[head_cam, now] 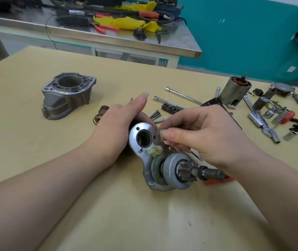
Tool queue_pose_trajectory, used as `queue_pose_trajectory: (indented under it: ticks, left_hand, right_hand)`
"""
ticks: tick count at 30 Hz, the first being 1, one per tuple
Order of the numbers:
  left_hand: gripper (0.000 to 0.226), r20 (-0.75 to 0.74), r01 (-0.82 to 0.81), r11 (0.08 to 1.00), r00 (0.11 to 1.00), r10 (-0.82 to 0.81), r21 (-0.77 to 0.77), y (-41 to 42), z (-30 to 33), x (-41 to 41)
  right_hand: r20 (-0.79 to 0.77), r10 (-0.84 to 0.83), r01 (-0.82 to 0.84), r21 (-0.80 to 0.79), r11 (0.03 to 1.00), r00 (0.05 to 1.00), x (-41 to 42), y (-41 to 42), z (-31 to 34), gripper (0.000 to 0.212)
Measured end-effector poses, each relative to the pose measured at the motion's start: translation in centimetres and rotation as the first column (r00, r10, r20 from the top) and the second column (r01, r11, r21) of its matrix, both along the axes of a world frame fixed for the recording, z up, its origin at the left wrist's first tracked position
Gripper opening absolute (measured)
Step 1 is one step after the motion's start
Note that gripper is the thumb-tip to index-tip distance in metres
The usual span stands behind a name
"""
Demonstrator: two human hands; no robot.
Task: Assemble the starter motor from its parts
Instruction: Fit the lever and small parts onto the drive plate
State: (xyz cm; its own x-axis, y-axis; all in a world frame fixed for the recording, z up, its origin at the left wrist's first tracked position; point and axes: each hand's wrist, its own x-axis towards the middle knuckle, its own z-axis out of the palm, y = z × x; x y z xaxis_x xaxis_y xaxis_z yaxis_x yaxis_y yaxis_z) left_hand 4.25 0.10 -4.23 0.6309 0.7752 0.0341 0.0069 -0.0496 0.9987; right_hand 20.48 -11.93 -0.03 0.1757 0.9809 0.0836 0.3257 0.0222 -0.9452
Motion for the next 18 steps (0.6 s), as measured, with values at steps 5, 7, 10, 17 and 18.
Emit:
queue_pose_trajectory:
  ticks: [5,7,10,17,18]
  left_hand:
    - [0.068,0.029,-0.017,1.000,0.999,0.017,0.005,0.15,-0.33,0.12]
    - [0.067,0.030,-0.020,1.000,0.999,0.020,0.004,0.22,-0.42,0.10]
    - [0.066,0.038,-0.016,1.000,0.999,0.016,0.001,0.26,-0.51,0.08]
    - [0.066,0.025,-0.027,1.000,0.999,0.027,-0.004,0.26,-0.56,0.11]
    - [0.066,0.026,-0.030,1.000,0.999,0.030,-0.003,0.25,-0.58,0.10]
  right_hand:
    - [0.102,0.051,-0.051,0.002,0.999,0.993,-0.31,0.76,-0.61,0.004]
    - [0.135,0.044,-0.046,0.011,0.999,0.990,-0.37,0.86,-0.76,0.002]
    - [0.221,0.027,-0.035,0.033,0.999,0.975,-0.40,0.86,-0.93,0.009]
    - [0.142,0.027,-0.028,0.001,1.000,0.990,-0.54,0.99,-0.90,0.006]
    - [0.076,0.024,-0.023,-0.017,1.000,0.997,-0.57,1.05,-0.89,0.015]
